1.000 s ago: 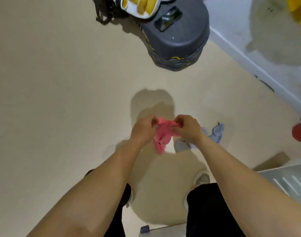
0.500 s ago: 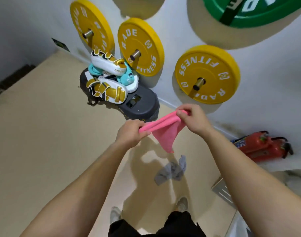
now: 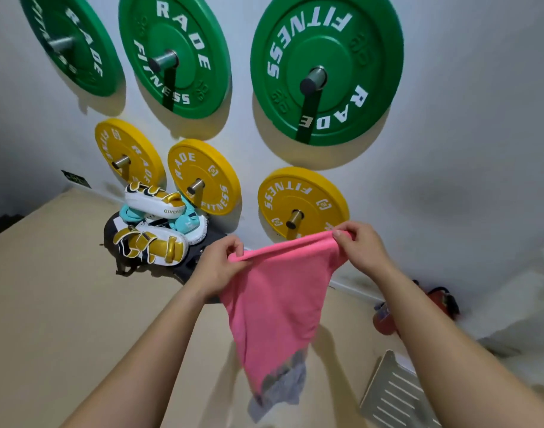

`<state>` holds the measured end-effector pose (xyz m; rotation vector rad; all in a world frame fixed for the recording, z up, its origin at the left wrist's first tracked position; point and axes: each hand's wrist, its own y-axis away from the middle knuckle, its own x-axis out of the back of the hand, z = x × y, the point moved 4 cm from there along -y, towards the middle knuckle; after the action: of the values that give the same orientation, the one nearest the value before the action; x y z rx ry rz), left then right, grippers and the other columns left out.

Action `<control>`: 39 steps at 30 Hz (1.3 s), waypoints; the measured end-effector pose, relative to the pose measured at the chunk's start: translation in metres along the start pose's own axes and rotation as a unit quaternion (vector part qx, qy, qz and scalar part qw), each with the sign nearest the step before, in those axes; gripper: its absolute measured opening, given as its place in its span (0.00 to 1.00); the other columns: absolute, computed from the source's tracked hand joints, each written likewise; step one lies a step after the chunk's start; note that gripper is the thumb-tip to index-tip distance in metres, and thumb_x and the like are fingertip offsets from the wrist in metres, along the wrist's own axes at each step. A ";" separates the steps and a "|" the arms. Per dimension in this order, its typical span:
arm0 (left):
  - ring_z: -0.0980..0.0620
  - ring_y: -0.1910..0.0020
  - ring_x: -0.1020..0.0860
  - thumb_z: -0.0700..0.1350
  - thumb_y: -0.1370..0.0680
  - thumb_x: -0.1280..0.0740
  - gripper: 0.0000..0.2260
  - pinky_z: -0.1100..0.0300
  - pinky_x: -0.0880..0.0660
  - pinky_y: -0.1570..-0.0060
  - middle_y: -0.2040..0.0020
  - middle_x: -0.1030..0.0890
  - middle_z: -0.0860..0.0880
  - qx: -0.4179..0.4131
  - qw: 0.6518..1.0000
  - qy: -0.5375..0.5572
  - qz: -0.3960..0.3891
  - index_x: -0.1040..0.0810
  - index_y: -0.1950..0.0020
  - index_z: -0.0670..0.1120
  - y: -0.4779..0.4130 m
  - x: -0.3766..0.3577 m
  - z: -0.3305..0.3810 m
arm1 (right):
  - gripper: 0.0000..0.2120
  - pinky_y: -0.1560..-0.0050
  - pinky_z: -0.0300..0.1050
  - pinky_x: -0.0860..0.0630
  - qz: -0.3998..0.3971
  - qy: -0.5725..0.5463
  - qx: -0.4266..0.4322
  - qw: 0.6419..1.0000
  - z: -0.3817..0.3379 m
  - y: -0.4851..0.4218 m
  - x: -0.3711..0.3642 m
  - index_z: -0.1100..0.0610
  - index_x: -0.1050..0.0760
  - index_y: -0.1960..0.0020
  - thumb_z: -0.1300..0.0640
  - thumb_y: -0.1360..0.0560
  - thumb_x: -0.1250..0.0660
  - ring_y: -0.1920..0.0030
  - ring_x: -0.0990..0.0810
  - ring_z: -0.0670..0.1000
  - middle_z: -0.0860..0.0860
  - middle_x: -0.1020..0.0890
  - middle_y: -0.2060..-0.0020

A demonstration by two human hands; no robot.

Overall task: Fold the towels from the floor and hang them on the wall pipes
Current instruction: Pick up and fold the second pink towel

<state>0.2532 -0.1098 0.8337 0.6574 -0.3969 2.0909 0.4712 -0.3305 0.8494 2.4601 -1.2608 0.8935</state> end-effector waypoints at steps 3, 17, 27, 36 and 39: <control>0.54 0.65 0.27 0.34 0.32 0.31 0.09 0.56 0.32 0.62 0.64 0.23 0.50 -0.057 0.998 0.004 -0.016 0.28 0.62 0.47 0.004 -0.011 0.039 | 0.05 0.53 0.42 0.27 -0.082 0.019 -0.047 0.995 0.006 0.013 0.000 0.50 0.19 0.54 0.59 0.27 0.30 0.51 0.21 0.49 0.46 0.18 0.54; 0.64 0.61 0.26 0.46 0.31 0.21 0.13 0.69 0.32 0.63 0.58 0.21 0.57 -0.085 0.996 0.032 -0.024 0.23 0.53 0.54 0.014 -0.029 0.074 | 0.04 0.62 0.41 0.30 -0.184 -0.046 0.095 0.977 -0.073 0.035 -0.039 0.53 0.22 0.58 0.58 0.24 0.29 0.66 0.26 0.44 0.48 0.23 0.66; 0.56 0.64 0.22 0.34 0.25 0.28 0.09 0.63 0.23 0.58 0.59 0.21 0.46 0.002 0.971 0.238 -0.018 0.22 0.49 0.44 0.010 -0.025 0.053 | 0.09 0.65 0.44 0.28 -0.196 -0.120 0.011 0.973 -0.054 0.023 -0.024 0.56 0.23 0.52 0.69 0.26 0.32 0.68 0.24 0.46 0.51 0.22 0.65; 0.54 0.65 0.25 0.35 0.26 0.28 0.08 0.58 0.25 0.60 0.58 0.17 0.47 -0.065 0.985 0.162 -0.003 0.18 0.55 0.48 -0.005 -0.040 0.073 | 0.06 0.59 0.44 0.21 -0.230 -0.186 -0.030 0.955 -0.062 0.021 -0.036 0.60 0.21 0.48 0.58 0.21 0.31 0.63 0.20 0.47 0.51 0.20 0.65; 0.52 0.66 0.26 0.34 0.26 0.27 0.08 0.61 0.26 0.62 0.59 0.19 0.43 -0.048 0.979 0.198 0.002 0.22 0.51 0.43 -0.007 -0.040 0.069 | 0.03 0.63 0.42 0.22 -0.168 -0.194 0.012 0.966 -0.067 0.014 -0.031 0.62 0.21 0.52 0.62 0.22 0.31 0.67 0.22 0.45 0.51 0.22 0.68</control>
<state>0.2990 -0.1671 0.8660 0.1750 -0.2692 2.1275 0.4185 -0.2875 0.8823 2.8421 -0.8837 0.3532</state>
